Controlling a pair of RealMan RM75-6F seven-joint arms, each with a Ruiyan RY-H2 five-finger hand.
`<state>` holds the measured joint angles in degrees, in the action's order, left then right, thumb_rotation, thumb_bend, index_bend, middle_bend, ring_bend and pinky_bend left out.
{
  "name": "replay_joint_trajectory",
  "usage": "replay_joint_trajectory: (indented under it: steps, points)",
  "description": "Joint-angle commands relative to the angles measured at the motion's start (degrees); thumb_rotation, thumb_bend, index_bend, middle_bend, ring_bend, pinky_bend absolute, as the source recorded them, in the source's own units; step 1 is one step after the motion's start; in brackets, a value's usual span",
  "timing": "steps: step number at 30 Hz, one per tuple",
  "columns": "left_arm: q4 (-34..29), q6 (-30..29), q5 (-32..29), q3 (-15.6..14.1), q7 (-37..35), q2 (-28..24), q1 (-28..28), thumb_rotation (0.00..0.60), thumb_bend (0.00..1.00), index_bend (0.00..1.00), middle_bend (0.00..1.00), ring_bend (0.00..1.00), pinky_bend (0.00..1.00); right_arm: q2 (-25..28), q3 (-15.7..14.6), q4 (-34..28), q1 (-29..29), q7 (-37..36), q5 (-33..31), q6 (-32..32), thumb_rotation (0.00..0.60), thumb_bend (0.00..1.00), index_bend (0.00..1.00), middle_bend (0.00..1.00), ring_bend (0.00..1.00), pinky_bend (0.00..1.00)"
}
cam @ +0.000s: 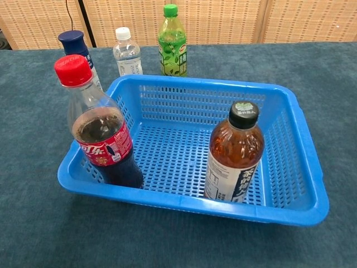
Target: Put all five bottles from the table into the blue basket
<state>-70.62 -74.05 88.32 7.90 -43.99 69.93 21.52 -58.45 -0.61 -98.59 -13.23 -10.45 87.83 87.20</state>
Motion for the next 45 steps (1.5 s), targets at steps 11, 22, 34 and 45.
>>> replay_joint_trajectory:
  steps: [11,22,34,45]
  points:
    - [21.19,13.23,-1.81,0.8,-20.53,19.25,12.35,0.6,0.0,0.0,0.0,0.0,0.0,-6.14,2.25,5.94,4.17,-1.46,0.66,5.07,0.6,0.0,0.0,0.0,0.0,0.06]
    - [29.04,21.59,-4.99,1.77,-24.28,30.17,18.48,0.6,0.18,0.0,0.0,0.0,0.03,-4.55,3.58,7.14,3.11,-9.22,-0.73,0.14,0.6,0.0,0.0,0.0,0.0,0.06]
    - [37.93,21.79,-9.95,6.29,-19.13,38.5,21.93,0.6,0.6,0.45,0.46,0.41,0.45,-4.98,4.59,8.02,3.12,-9.46,-0.34,-0.63,0.6,0.0,0.0,0.0,0.0,0.06]
    - [28.0,6.57,-6.55,6.06,-24.52,30.77,16.28,0.6,0.6,0.53,0.5,0.45,0.48,-4.81,4.54,6.85,4.07,-8.7,1.16,0.52,0.6,0.0,0.0,0.0,0.0,0.06]
